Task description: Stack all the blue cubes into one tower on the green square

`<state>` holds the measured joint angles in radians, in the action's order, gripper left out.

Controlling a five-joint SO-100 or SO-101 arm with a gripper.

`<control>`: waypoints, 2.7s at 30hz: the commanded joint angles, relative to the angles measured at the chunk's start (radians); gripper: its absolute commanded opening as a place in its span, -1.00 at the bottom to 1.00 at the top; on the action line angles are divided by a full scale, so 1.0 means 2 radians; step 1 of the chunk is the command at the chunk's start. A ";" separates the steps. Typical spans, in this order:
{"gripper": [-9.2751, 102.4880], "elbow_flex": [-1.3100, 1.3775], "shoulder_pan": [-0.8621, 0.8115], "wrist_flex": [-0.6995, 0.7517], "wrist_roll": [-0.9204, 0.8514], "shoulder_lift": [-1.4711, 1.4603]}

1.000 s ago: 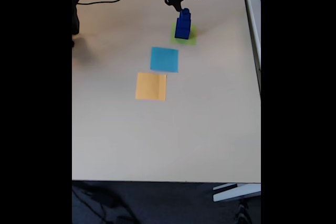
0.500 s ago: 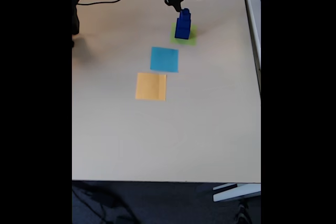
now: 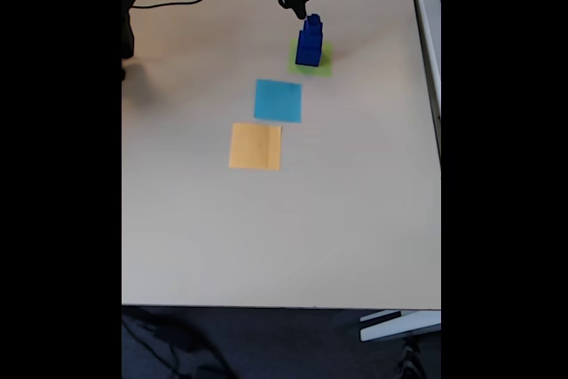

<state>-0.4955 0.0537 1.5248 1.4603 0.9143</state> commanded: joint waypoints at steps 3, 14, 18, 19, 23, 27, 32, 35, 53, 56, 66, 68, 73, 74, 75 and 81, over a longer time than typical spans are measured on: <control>-0.84 0.030 0.002 0.004 -0.001 0.012; -0.84 -0.001 0.001 0.004 0.005 0.038; -0.84 -0.027 0.001 -0.002 0.010 0.058; -0.84 -0.033 0.001 -0.002 0.012 0.061; -0.84 -0.055 0.000 -0.008 0.020 0.078; -0.84 -0.056 0.000 -0.006 0.020 0.083; -0.84 -0.049 0.000 -0.001 0.018 0.086; -0.84 -0.038 -0.002 0.005 0.010 0.087; -0.84 -0.058 -0.036 0.015 -0.002 0.161; -0.84 -0.076 -0.049 0.014 -0.015 0.181; -0.84 -0.098 -0.066 0.031 -0.025 0.197; -0.84 -0.098 -0.067 0.034 -0.025 0.197; -0.84 -0.098 -0.068 0.035 -0.026 0.194; -0.84 -0.098 -0.069 0.035 -0.026 0.193; -0.84 -0.098 -0.070 0.035 -0.026 0.193; -0.84 -0.104 -0.073 0.035 -0.025 0.190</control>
<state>-0.7087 -0.0798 1.5892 1.4143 1.2164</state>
